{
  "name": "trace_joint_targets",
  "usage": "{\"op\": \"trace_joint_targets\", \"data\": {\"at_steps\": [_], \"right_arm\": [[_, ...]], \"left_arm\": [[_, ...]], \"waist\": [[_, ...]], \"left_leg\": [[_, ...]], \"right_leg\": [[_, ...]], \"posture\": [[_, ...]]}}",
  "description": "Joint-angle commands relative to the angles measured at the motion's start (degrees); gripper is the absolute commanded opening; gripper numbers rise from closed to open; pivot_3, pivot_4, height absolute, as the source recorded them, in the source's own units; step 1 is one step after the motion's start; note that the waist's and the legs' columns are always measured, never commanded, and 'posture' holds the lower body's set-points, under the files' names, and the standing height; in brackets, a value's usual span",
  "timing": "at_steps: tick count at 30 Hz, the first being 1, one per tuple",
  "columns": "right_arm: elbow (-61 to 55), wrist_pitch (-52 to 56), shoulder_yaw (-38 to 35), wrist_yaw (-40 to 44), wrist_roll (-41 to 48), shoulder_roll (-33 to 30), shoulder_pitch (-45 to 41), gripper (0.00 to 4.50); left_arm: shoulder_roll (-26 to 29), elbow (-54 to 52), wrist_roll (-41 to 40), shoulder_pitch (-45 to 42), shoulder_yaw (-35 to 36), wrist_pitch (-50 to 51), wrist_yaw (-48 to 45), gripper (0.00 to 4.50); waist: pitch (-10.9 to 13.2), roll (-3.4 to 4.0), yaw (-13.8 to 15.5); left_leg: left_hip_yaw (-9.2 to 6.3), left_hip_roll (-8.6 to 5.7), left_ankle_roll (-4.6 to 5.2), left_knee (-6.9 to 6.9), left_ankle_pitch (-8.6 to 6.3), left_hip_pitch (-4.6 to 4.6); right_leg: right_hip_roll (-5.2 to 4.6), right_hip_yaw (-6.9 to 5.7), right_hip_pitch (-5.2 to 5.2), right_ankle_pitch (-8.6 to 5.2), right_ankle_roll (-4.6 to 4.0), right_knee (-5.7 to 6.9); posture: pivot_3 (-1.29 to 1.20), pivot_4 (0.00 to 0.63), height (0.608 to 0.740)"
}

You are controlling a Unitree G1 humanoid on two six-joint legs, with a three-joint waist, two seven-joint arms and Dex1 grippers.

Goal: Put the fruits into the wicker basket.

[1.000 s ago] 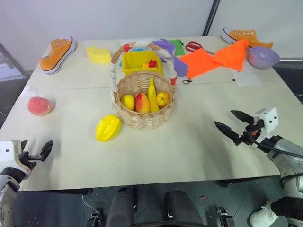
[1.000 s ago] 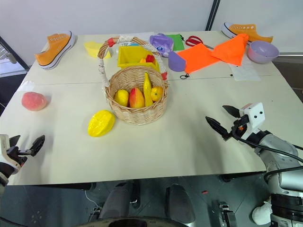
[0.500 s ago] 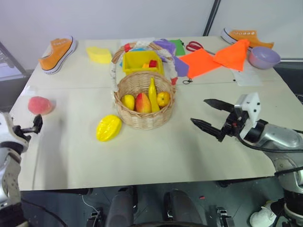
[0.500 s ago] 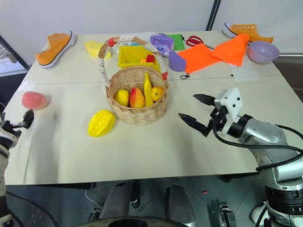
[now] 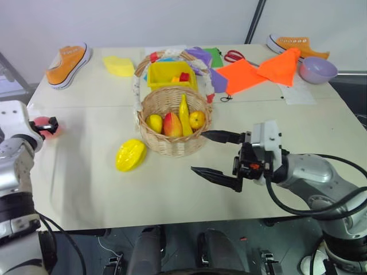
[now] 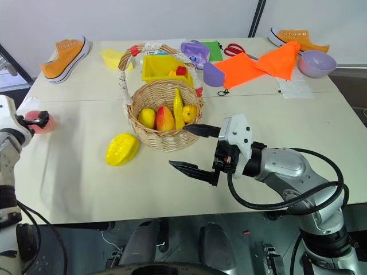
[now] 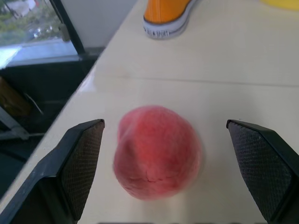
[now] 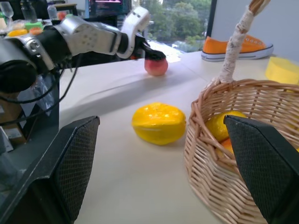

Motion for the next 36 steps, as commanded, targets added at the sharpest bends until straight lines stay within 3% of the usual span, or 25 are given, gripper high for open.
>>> {"op": "trace_joint_targets", "data": {"at_steps": [1,9,14,17,22,26,28,32,36], "right_arm": [[-2.19,-2.14,0.32,0.32,-0.36,0.3,0.41,4.43],[-2.07,-5.68,1.85,0.51,-3.4,0.52,3.28,4.43],[-2.38,-6.58,2.04,0.11,-4.08,0.49,3.94,4.5],[-2.62,-6.47,1.84,-0.49,-4.06,0.38,3.57,4.5],[-1.25,-6.22,0.79,-0.77,-4.49,-0.54,2.28,4.5],[1.33,-5.7,-1.34,-0.84,-3.95,-0.99,0.37,4.5],[2.7,-5.72,-1.61,-0.34,-4.5,-1.47,-0.39,4.5],[4.79,-6.08,-1.38,0.53,-5.09,-1.94,-1.74,4.5],[6.14,-5.82,-1.16,-0.05,-4.93,-1.13,-4.15,4.5]], "left_arm": [[2.17,5.88,2.03,-4.4,-1.13,-2.28,-0.25,4.5],[2.08,14.99,3.75,-8.94,-3.37,-4.68,-0.79,4.5],[2.14,16.64,3.83,-9.86,-3.7,-4.66,-0.37,2.85],[2.37,15.18,4.03,-9.43,-3.77,-5.56,-0.72,2.68],[-0.05,-9.72,-8.42,-0.44,1.13,-7.94,-14.47,2.68],[2.65,-37.72,-27.32,14.39,1.83,1.55,-32.03,2.68],[4.61,-44.46,-32.52,17.39,1.08,5.01,-35.12,2.68],[7.12,-50.0,-33.71,15.41,-5.77,9.53,-34.42,2.68],[1.94,-47.43,-28.09,2.02,-18.15,13.68,-26.01,2.68]], "waist": [[-0.02,-0.1,0.04],[-0.04,-0.19,0.03],[-0.04,-0.23,0.05],[-0.05,-0.24,0.03],[-0.03,-0.32,-0.08],[-0.02,-0.29,-0.5],[0.0,-0.25,-0.48],[-0.05,-0.04,-0.02],[-0.04,-0.02,0.44]], "left_leg": [[-0.01,0.0,0.0,0.0,0.0,0.0],[0.0,-0.01,0.0,0.02,0.0,0.0],[-0.01,0.0,0.0,0.03,0.0,0.0],[-0.01,0.0,0.0,0.04,0.0,0.0],[0.0,0.01,-0.02,0.03,0.0,-0.03],[0.0,0.01,-0.05,0.0,-0.01,0.02],[0.0,0.0,-0.06,-0.02,-0.02,0.07],[-0.07,0.01,-0.06,0.0,-0.01,0.11],[-0.05,-0.04,-0.02,0.09,0.0,0.08]], "right_leg": [[0.0,0.0,0.01,0.0,0.0,0.01],[0.0,-0.04,0.02,0.01,0.03,0.03],[0.0,-0.05,0.01,0.01,0.03,0.05],[0.0,-0.05,0.02,0.01,0.03,0.05],[-0.06,-0.03,0.0,0.01,0.03,0.04],[-0.16,-0.02,0.05,0.01,0.0,-0.04],[-0.19,-0.03,0.08,-0.01,-0.03,-0.04],[-0.19,-0.11,0.15,-0.1,-0.29,-0.03],[-0.2,-0.14,0.24,-0.09,-0.27,-0.09]], "posture": [[0.0,0.15,0.729],[0.0,0.15,0.729],[0.0,0.15,0.729],[0.0,0.15,0.729],[0.0,0.15,0.729],[0.0,0.15,0.729],[0.0,0.15,0.729],[0.0,0.15,0.729],[0.0,0.15,0.729]]}}
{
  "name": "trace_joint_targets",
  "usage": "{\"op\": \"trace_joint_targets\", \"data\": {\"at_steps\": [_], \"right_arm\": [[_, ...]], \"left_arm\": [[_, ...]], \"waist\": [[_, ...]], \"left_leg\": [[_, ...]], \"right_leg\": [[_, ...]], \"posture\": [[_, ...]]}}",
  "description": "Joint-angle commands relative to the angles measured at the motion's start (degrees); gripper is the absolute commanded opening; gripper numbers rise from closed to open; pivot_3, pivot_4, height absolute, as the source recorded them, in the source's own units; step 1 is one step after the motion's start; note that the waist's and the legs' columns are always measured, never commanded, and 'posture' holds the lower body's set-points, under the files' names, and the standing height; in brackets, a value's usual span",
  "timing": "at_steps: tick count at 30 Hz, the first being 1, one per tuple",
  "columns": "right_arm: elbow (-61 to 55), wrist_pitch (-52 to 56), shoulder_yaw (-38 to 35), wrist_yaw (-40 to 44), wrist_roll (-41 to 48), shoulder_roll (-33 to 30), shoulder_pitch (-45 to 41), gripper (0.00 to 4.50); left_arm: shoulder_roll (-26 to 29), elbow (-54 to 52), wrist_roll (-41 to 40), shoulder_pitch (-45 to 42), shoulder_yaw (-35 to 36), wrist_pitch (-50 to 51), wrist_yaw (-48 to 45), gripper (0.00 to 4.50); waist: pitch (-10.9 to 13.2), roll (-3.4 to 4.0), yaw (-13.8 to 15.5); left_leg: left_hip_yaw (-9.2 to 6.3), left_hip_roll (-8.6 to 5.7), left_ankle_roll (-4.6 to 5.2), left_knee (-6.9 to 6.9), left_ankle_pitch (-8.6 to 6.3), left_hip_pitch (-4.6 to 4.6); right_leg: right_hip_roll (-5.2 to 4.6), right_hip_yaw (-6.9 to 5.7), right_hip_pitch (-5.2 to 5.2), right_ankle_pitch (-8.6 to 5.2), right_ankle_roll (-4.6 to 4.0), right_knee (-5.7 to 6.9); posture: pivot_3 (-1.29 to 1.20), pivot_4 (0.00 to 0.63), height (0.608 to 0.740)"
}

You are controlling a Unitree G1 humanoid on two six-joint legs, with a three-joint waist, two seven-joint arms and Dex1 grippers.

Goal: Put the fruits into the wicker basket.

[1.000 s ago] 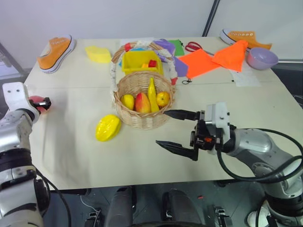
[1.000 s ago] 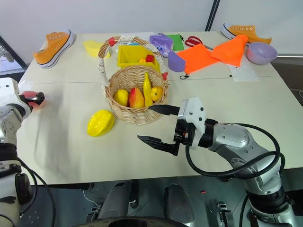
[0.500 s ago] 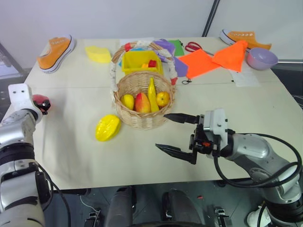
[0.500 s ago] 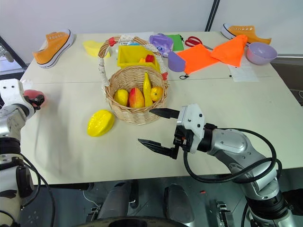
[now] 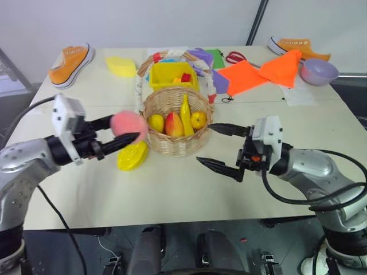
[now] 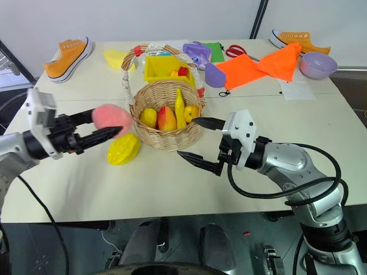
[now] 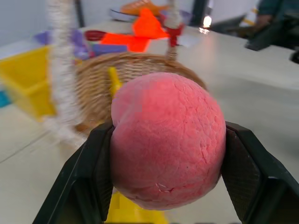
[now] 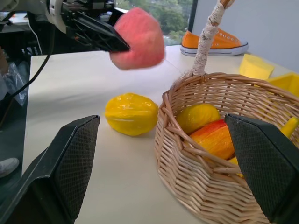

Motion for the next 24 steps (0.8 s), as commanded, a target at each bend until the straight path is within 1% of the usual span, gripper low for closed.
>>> {"op": "trace_joint_targets", "data": {"at_steps": [1,2,4,6,9,10,13,15,16,18,20,21,22,24], "right_arm": [[-0.3,-0.49,-0.98,-0.28,0.21,0.51,-2.18,4.5],[-0.33,-0.44,-0.79,-0.46,0.08,0.64,-2.34,4.5],[-0.74,-0.23,-0.59,-0.84,0.02,0.83,-2.35,4.5],[-1.36,-0.09,-0.5,-1.26,0.04,0.88,-2.06,4.5],[-2.39,0.33,-0.99,-2.35,0.19,0.81,-1.33,4.5],[-2.78,0.49,-1.26,-2.72,0.29,0.74,-0.97,4.5],[-3.7,0.7,-1.82,-3.34,0.39,0.44,-0.02,4.5],[-3.96,0.73,-2.13,-3.56,0.44,0.28,0.32,4.5],[-4.01,0.72,-2.23,-3.6,0.47,0.23,0.4,4.5],[-4.08,0.65,-2.38,-3.54,0.59,0.1,0.51,4.5],[-4.13,0.66,-2.45,-3.37,0.76,0.03,0.35,4.5],[-4.0,0.6,-2.42,-3.21,0.75,0.04,0.23,4.5],[-3.85,0.59,-2.36,-3.08,0.73,0.09,0.09,4.5],[-3.46,0.47,-1.8,-2.72,0.51,0.32,-0.23,4.5]], "left_arm": [[-3.31,1.32,3.58,-7.99,-7.47,2.7,5.6,2.68],[-4.85,3.21,6.54,-10.57,-10.43,1.89,6.65,2.68],[-7.6,6.77,11.02,-14.26,-14.35,0.29,8.47,3.69],[-9.18,8.97,13.17,-15.9,-15.95,-0.09,9.05,4.43],[-8.12,9.94,17.54,-16.15,-18.02,-1.89,8.0,4.43],[-7.6,9.58,16.9,-15.54,-16.63,-2.59,6.63,4.43],[-5.48,7.29,10.25,-12.5,-8.83,-0.58,2.4,4.43],[-3.34,6.89,5.11,-10.04,-2.96,2.73,0.26,4.43],[-2.6,6.82,3.24,-9.21,-1.16,4.12,-0.35,4.43],[1.83,6.19,1.7,-4.75,2.85,5.95,-3.45,4.43],[7.66,5.52,5.01,1.3,3.92,6.05,-5.27,4.43],[9.66,5.19,6.68,3.67,3.42,5.49,-5.75,4.43],[11.07,4.93,7.99,5.55,2.78,4.67,-5.99,4.43],[12.2,5.14,10.9,7.32,0.02,3.8,-4.83,4.43]], "waist": [[0.0,-0.02,0.07],[0.0,-0.02,0.02],[0.0,-0.02,-0.2],[0.01,-0.02,-0.38],[0.02,0.0,-0.58],[0.02,0.0,-0.5],[0.03,0.0,-0.54],[0.03,0.0,-0.53],[0.03,0.0,-0.54],[0.03,0.0,-0.62],[0.03,0.01,-0.65],[0.04,0.02,-0.56],[0.05,0.04,-0.45],[0.04,0.03,-0.04]], "left_leg": [[0.0,0.0,0.02,0.02,0.0,-0.02],[0.01,0.0,0.05,0.03,0.0,-0.04],[0.02,0.0,0.08,0.01,-0.01,-0.04],[0.02,0.02,0.09,-0.03,-0.01,-0.03],[0.03,0.06,0.08,-0.04,0.0,-0.03],[0.03,0.07,0.08,-0.04,0.0,-0.03],[0.03,0.07,0.07,-0.01,0.0,-0.03],[0.04,0.08,0.07,-0.01,0.0,-0.03],[0.03,0.09,0.06,-0.01,0.0,-0.03],[0.02,0.09,0.06,-0.01,0.0,-0.01],[0.03,0.08,0.05,-0.02,0.0,-0.01],[0.04,0.08,0.05,-0.04,0.0,-0.01],[0.03,0.08,0.05,-0.04,-0.01,0.01],[0.02,0.07,0.04,-0.04,-0.01,0.0]], "right_leg": [[0.04,0.0,-0.01,0.08,0.16,-0.01],[0.06,-0.01,0.01,0.11,0.22,-0.02],[0.15,0.0,0.01,0.1,0.25,-0.04],[0.24,0.0,-0.03,0.1,0.27,-0.01],[0.31,0.02,-0.11,0.1,0.28,0.06],[0.32,0.02,-0.12,0.1,0.28,0.08],[0.3,0.02,-0.11,0.1,0.28,0.09],[0.26,0.03,-0.11,0.1,0.27,0.09],[0.27,0.03,-0.11,0.1,0.27,0.09],[0.26,0.03,-0.1,0.09,0.27,0.09],[0.23,0.03,-0.1,0.09,0.27,0.09],[0.22,0.04,-0.11,0.09,0.26,0.08],[0.21,0.04,-0.1,0.09,0.26,0.08],[0.17,0.02,-0.09,0.08,0.24,0.08]], "posture": [[0.0,0.15,0.729],[0.0,0.15,0.729],[0.0,0.15,0.729],[0.0,0.15,0.729],[0.0,0.15,0.729],[0.0,0.15,0.729],[0.0,0.15,0.729],[0.0,0.15,0.729],[0.0,0.15,0.729],[0.0,0.15,0.729],[0.0,0.15,0.729],[0.0,0.15,0.729],[0.0,0.15,0.729],[0.0,0.15,0.729]]}}
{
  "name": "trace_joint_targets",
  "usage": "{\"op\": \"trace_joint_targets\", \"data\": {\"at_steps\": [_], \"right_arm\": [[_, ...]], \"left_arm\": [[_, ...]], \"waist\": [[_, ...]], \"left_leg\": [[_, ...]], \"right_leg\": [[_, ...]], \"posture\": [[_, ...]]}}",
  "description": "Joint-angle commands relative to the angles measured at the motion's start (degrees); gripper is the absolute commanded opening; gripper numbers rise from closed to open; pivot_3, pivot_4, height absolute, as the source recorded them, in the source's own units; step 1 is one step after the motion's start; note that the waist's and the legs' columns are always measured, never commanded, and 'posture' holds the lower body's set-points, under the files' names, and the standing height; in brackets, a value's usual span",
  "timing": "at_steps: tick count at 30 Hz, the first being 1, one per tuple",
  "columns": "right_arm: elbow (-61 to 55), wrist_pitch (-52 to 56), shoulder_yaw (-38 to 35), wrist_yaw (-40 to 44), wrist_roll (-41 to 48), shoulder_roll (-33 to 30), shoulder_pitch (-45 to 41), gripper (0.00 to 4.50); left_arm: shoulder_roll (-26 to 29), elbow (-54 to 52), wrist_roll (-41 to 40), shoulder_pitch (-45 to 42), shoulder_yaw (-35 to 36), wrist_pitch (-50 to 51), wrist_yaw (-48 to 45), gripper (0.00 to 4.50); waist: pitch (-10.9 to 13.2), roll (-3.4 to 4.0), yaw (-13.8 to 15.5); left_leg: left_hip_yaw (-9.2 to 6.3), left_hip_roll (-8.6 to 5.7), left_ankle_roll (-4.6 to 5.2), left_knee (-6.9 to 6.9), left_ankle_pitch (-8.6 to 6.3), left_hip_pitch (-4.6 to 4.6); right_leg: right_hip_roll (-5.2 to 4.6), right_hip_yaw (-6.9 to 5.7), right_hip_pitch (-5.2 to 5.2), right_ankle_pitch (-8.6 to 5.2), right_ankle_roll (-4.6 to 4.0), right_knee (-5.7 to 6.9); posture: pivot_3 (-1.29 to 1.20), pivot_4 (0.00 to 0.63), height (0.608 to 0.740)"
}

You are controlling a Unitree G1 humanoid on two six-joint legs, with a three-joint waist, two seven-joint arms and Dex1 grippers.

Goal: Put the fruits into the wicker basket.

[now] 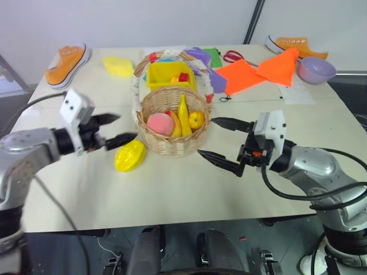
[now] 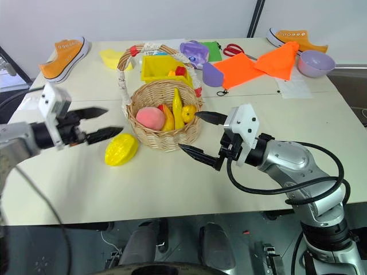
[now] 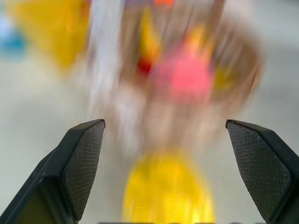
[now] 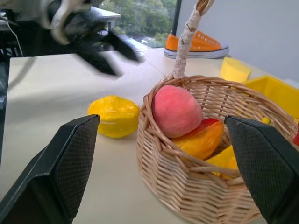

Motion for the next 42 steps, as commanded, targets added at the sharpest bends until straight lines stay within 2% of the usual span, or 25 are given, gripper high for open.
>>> {"op": "trace_joint_targets", "data": {"at_steps": [1,7,12,15,16,17,19,23,26,30,33,36,38,40,42], "right_arm": [[-1.21,-0.76,-0.2,0.74,0.37,0.14,-1.06,4.5],[-0.87,-0.72,1.0,1.07,0.2,1.09,-2.2,4.5],[-1.34,-0.52,0.95,0.81,0.09,1.14,-2.02,4.5],[-2.03,-0.39,0.92,0.48,0.12,1.09,-1.57,4.5],[-2.11,-0.37,0.9,0.37,0.12,1.1,-1.53,4.5],[-2.15,-0.37,0.89,0.27,0.08,1.12,-1.51,4.5],[-2.19,-0.4,0.9,0.12,-0.01,1.12,-1.51,4.5],[-2.22,-0.55,0.92,-0.08,-0.05,1.11,-1.64,4.5],[-2.14,-0.7,0.95,-0.09,-0.12,1.1,-1.72,4.5],[-2.06,-0.84,0.93,0.04,-0.11,1.06,-1.68,4.5],[-1.48,-1.1,1.21,0.49,-0.26,1.15,-2.09,4.5],[-0.59,-1.48,1.88,1.07,-0.73,1.46,-2.94,4.5],[0.02,-1.66,2.31,1.23,-1.08,1.8,-3.67,4.5],[0.43,-1.72,2.57,1.3,-1.39,2.1,-4.15,4.5],[0.57,-1.74,2.76,1.29,-1.66,2.33,-4.33,4.5]], "left_arm": [[1.06,-1.67,4.61,0.6,-3.5,-1.96,1.01,4.43],[-6.06,2.03,9.57,-5.49,-13.78,1.16,6.89,4.43],[-8.26,2.95,10.38,-6.63,-16.32,2.14,6.99,4.43],[-8.52,4.08,10.62,-6.55,-15.62,1.96,6.62,3.61],[-8.46,4.27,10.56,-6.53,-15.3,1.99,6.48,3.14],[-8.44,4.43,10.1,-6.51,-14.52,2.28,6.36,2.67],[-8.22,4.76,9.61,-6.34,-13.13,2.7,6.28,2.09],[-6.89,5.51,8.24,-4.53,-9.4,3.3,5.03,2.09],[-5.78,5.14,5.08,-0.86,-1.25,2.45,2.8,2.09],[-5.65,1.03,-2.3,2.13,9.67,1.98,-1.16,2.09],[-6.47,-1.86,-8.32,-0.84,13.09,4.19,-0.33,2.09],[-8.52,-3.71,-8.72,-8.54,8.27,5.11,5.22,2.09],[-11.66,-4.97,-6.8,-14.38,2.05,4.5,8.39,2.09],[-16.54,-3.3,-2.21,-20.93,-5.38,3.68,13.37,2.09],[-20.61,-0.88,0.33,-25.08,-9.07,3.64,16.77,2.09]], "waist": [[0.0,0.0,0.39],[-0.01,-0.02,1.01],[-0.07,0.08,0.9],[-0.1,0.11,0.93],[-0.1,0.11,0.94],[-0.1,0.1,0.93],[-0.1,0.1,0.84],[-0.11,0.1,0.28],[-0.1,0.1,-0.86],[-0.09,0.11,-0.47],[-0.08,0.08,0.24],[-0.1,0.05,0.82],[-0.11,0.06,1.04],[-0.11,0.06,1.29],[-0.09,0.01,1.29]], "left_leg": [[0.0,-0.02,0.0,0.01,0.0,0.0],[0.0,-0.03,0.0,-0.03,-0.02,-0.08],[0.01,-0.02,0.01,-0.05,-0.01,-0.04],[0.0,-0.02,0.01,-0.03,-0.01,0.03],[0.0,-0.03,0.01,-0.01,-0.01,0.04],[0.01,-0.03,0.01,-0.01,-0.01,0.04],[0.01,-0.03,0.01,-0.01,-0.01,0.03],[-0.01,0.0,0.01,-0.04,-0.01,0.04],[0.0,0.01,0.01,-0.06,-0.01,0.02],[-0.01,0.03,0.0,-0.12,-0.01,-0.05],[-0.02,-0.01,-0.01,-0.04,-0.02,-0.09],[-0.01,-0.07,-0.01,0.0,-0.02,-0.08],[0.0,-0.09,0.01,0.0,-0.02,-0.05],[0.01,-0.12,0.04,-0.01,-0.02,-0.04],[-0.02,-0.12,0.08,0.02,-0.02,-0.06]], "right_leg": [[-0.04,-0.01,0.01,0.0,-0.01,-0.01],[-0.12,0.01,-0.02,-0.06,-0.15,-0.15],[-0.09,0.0,0.0,0.01,-0.03,-0.15],[-0.08,-0.01,0.11,0.01,-0.03,-0.15],[-0.08,-0.01,0.13,0.0,-0.03,-0.15],[-0.09,0.0,0.13,0.0,-0.04,-0.15],[-0.09,0.0,0.12,0.0,-0.03,-0.15],[-0.07,-0.01,0.09,0.0,-0.04,-0.14],[-0.07,0.0,0.04,0.0,-0.03,-0.14],[-0.06,-0.01,-0.13,0.0,-0.04,-0.07],[-0.14,-0.01,-0.07,-0.01,-0.06,-0.12],[-0.25,-0.07,0.09,-0.06,-0.16,-0.27],[-0.25,-0.07,0.17,-0.01,-0.09,-0.36],[-0.23,-0.08,0.22,0.02,-0.03,-0.41],[-0.13,-0.13,0.3,0.11,0.16,-0.46]], "posture": [[0.0,0.15,0.729],[0.0,0.15,0.729],[0.0,0.15,0.729],[0.0,0.15,0.729],[0.0,0.15,0.729],[0.0,0.15,0.729],[0.0,0.15,0.729],[0.0,0.15,0.729],[0.0,0.15,0.729],[0.0,0.15,0.729],[0.0,0.15,0.729],[0.0,0.15,0.729],[0.0,0.15,0.729],[0.0,0.15,0.729],[0.0,0.15,0.729]]}}
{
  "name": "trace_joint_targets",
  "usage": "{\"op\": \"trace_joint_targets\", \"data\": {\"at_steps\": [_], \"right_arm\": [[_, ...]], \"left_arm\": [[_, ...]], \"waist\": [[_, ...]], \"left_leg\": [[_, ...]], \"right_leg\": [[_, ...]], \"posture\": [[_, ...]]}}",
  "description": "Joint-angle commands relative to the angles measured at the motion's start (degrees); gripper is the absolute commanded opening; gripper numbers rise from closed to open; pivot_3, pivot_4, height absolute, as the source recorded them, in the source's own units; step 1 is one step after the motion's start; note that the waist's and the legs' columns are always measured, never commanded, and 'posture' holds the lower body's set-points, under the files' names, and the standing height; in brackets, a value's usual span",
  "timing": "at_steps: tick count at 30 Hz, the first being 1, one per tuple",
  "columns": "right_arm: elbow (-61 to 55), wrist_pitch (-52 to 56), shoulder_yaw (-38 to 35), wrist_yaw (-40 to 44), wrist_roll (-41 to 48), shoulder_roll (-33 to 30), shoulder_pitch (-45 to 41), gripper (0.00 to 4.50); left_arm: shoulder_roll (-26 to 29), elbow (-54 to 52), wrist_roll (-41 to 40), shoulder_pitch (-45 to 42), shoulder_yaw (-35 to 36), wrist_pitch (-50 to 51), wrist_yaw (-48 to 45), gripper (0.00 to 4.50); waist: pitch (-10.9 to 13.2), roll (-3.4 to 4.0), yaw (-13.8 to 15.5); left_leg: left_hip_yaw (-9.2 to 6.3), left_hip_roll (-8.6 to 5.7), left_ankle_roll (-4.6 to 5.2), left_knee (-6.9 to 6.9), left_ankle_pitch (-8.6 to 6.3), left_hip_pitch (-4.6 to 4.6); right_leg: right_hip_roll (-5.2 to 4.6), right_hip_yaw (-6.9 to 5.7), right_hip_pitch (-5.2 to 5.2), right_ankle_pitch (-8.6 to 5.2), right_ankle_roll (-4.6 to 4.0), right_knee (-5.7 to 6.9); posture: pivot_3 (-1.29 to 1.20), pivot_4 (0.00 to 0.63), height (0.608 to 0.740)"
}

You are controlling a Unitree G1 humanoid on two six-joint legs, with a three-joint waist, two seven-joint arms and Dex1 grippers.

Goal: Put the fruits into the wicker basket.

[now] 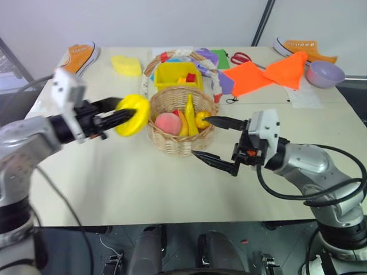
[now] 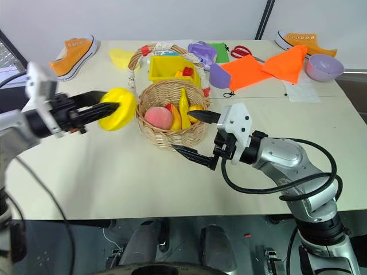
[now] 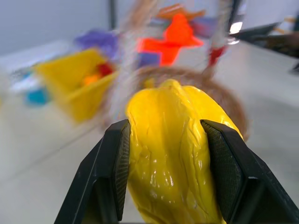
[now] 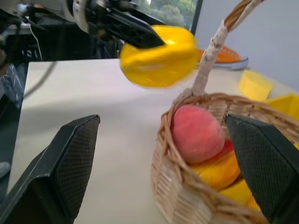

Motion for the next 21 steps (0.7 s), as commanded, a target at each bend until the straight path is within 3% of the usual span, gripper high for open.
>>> {"op": "trace_joint_targets", "data": {"at_steps": [1,4,9,13,21], "right_arm": [[-0.8,-1.2,-0.4,0.12,-0.35,0.53,-0.84,4.5],[-1.16,-0.96,-0.6,-0.51,-0.62,0.8,-0.66,4.5],[-2.48,0.05,-1.61,-2.44,-0.72,0.54,1.08,4.5],[-0.86,1.57,-2.48,-5.82,-1.03,1.24,1.39,4.5],[12.57,-1.54,-2.57,-13.44,-9.69,6.5,-5.0,4.5]], "left_arm": [[-3.91,2.37,5.78,-5.18,-6.59,-2.05,5.29,2.09],[-8.06,5.9,8.77,-8.35,-9.63,-2.57,7.97,2.09],[-11.33,8.36,9.44,-10.27,-8.69,-4.55,8.11,4.37],[-9.47,4.9,4.69,-7.44,-4.42,-7.11,1.38,4.48],[-2.42,2.34,-4.37,5.2,5.26,-8.0,-10.14,4.48]], "waist": [[0.02,-0.03,-0.26],[0.03,-0.01,-0.71],[0.03,-0.02,-1.01],[0.03,-0.02,-1.51],[0.04,0.0,-1.68]], "left_leg": [[0.0,0.02,0.01,0.01,0.0,-0.03],[0.04,0.06,0.04,-0.02,-0.01,-0.03],[0.03,0.11,0.03,-0.02,0.0,-0.01],[0.03,0.09,0.02,0.02,0.0,-0.01],[0.03,0.1,-0.06,-0.01,0.04,0.07]], "right_leg": [[0.06,0.01,-0.01,0.02,0.04,-0.03],[0.17,0.05,-0.06,0.04,0.08,-0.05],[0.24,0.04,-0.06,0.04,0.08,-0.02],[0.2,0.04,-0.04,0.05,0.1,-0.02],[0.21,0.05,0.0,0.05,0.09,0.02]], "posture": [[0.0,0.15,0.729],[0.0,0.15,0.729],[0.0,0.15,0.729],[0.0,0.15,0.729],[0.0,0.15,0.729]]}}
